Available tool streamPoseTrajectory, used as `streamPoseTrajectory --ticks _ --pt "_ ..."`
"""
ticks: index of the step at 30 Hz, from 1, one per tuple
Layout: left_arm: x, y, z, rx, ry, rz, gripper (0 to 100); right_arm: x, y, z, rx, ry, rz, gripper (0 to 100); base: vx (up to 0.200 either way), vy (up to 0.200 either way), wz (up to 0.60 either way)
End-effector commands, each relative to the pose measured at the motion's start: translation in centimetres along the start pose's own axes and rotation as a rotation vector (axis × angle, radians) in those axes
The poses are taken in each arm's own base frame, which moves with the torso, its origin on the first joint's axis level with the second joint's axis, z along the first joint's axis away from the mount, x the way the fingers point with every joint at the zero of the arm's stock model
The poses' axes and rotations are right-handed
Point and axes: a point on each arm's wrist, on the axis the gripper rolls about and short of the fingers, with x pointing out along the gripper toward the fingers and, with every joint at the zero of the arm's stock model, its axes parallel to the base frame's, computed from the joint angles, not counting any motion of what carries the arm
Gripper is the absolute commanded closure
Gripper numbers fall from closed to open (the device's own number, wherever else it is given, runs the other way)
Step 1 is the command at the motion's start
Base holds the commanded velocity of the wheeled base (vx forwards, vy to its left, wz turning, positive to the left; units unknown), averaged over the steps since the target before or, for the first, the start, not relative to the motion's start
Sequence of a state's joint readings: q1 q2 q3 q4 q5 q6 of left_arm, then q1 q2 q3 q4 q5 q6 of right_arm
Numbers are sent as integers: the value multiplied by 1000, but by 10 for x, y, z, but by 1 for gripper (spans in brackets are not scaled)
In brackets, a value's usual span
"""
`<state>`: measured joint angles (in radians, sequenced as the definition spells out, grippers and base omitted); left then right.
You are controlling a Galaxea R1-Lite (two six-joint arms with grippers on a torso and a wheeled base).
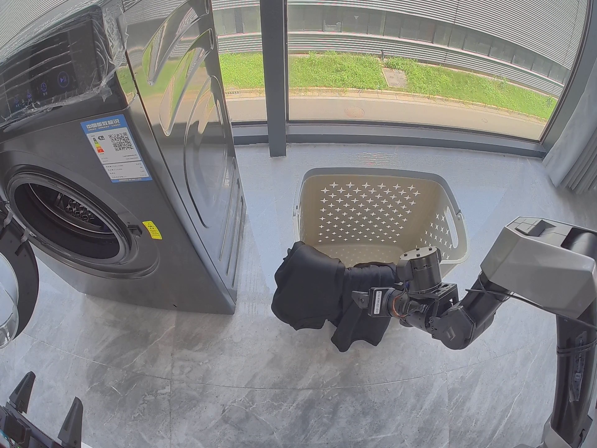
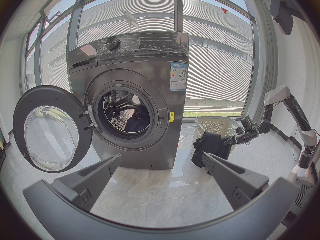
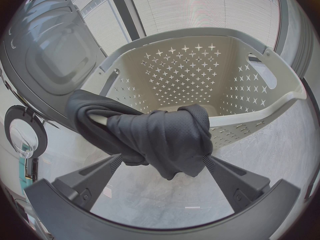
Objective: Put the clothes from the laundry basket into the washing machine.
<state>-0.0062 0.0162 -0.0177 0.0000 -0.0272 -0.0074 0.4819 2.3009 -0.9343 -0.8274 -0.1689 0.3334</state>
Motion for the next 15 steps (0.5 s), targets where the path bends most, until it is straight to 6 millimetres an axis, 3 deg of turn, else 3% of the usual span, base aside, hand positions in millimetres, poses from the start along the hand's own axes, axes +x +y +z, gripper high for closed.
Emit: streamPoseTrajectory --ticks 1,2,3,11,15 --pt "0 0 -5 0 3 0 0 17 -2 -6 2 -4 -6 0 0 0 0" --pt "0 0 -5 0 3 0 0 18 -2 -4 3 -18 -1 0 0 0 0" --pt "0 0 -5 0 3 0 0 19 0 -4 3 -32 7 100 0 0 0" --pt "0 0 -5 -2 3 1 0 15 5 -1 7 -64 28 100 0 0 0" --pt "0 0 -5 -5 3 0 0 -1 8 4 8 -68 39 100 0 0 0"
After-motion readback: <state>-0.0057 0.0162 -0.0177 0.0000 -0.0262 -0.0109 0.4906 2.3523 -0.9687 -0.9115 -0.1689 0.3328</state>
